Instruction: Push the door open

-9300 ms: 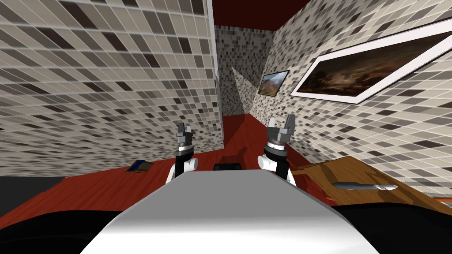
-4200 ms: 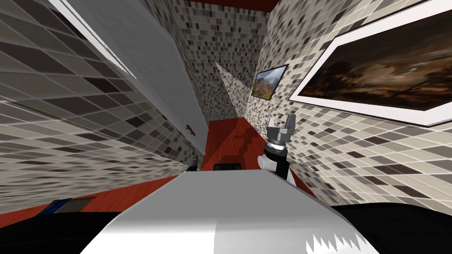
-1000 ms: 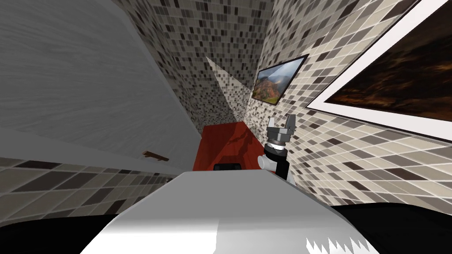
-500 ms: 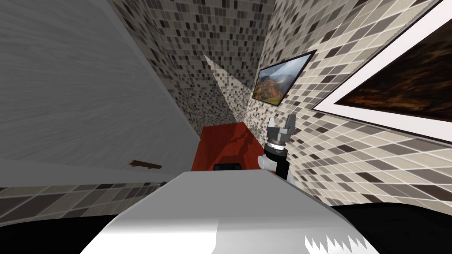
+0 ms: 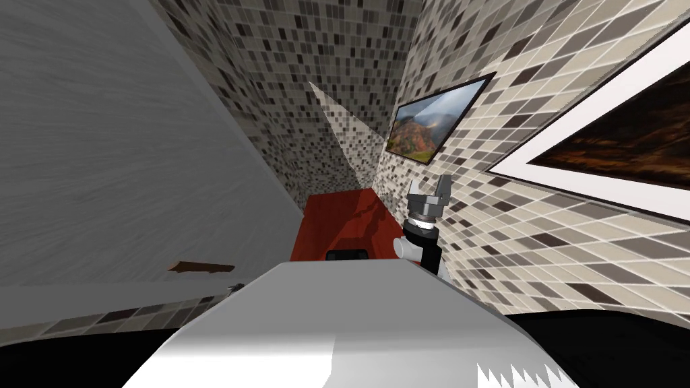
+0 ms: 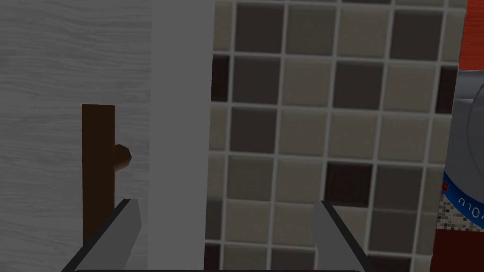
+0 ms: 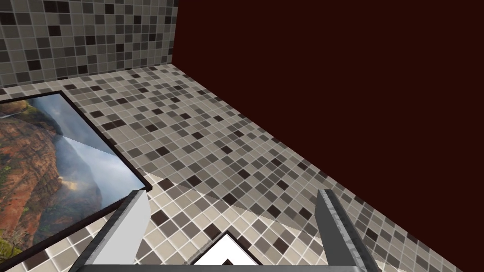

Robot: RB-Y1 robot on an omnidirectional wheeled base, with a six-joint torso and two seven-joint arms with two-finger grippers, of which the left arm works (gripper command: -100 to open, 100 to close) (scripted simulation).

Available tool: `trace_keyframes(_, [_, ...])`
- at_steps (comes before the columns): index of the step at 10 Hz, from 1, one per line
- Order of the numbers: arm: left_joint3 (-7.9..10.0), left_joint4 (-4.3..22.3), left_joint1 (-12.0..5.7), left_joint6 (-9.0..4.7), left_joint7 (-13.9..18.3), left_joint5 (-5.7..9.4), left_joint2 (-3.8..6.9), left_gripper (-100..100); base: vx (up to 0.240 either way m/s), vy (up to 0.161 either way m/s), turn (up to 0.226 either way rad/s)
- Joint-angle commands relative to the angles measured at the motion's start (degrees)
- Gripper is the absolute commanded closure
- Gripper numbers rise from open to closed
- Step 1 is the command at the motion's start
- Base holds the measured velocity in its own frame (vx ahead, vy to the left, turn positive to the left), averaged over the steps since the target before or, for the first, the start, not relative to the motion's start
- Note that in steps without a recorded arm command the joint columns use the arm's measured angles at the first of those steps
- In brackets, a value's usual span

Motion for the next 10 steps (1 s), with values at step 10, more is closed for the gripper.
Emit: trace_keyframes(10, [0.82, 8.3, -2.24, 8.30, 5.9, -5.66, 2.03, -100, 0.154, -0.028, 0.003])
